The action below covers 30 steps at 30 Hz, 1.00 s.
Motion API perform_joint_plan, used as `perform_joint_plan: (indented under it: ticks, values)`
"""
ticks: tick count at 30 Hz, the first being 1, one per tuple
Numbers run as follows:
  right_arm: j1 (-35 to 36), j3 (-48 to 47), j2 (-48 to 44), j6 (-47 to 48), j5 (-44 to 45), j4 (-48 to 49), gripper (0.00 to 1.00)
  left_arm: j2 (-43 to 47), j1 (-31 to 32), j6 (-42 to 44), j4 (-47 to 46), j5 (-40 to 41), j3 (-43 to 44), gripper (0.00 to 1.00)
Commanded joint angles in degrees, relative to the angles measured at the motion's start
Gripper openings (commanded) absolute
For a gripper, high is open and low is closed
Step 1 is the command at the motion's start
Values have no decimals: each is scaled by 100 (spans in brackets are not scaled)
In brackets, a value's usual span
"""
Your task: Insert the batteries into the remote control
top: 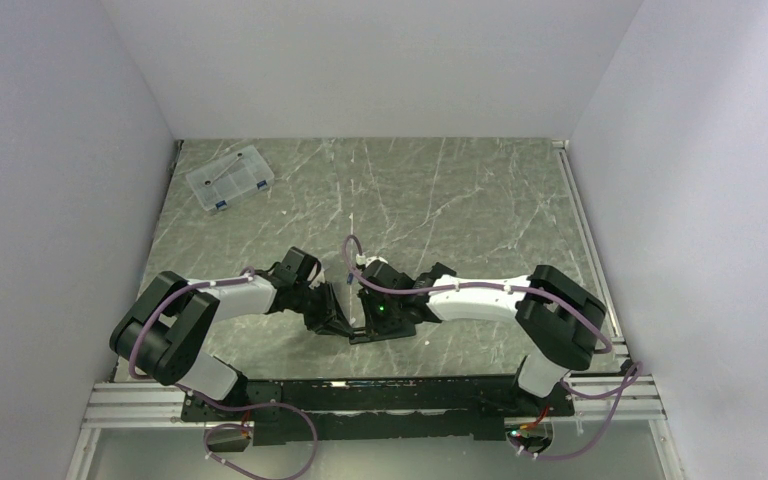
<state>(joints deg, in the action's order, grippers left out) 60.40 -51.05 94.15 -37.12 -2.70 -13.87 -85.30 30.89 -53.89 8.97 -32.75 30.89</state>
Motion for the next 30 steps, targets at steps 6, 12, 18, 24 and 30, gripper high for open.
perform_joint_plan:
  ticks: [6,12,18,24,30]
  values:
    - [339,-526,574,185,443,-525,9,31,26,-16,-271,-152,-47,25]
    - [530,-830,874,252,792,-932,10,38,39,-13,-318,-188,-66,25]
    - [625,-1088,1061,336,1109,-1316,10,66,38,36,-329,-181,-104,24]
    - [713,-1273,1209,347,1313,-1566,11,-52,48,83,-438,-244,-136,13]
    - [736,-1406,1120,337,1522,-1734,16,-103,57,155,-364,-257,-83,10]
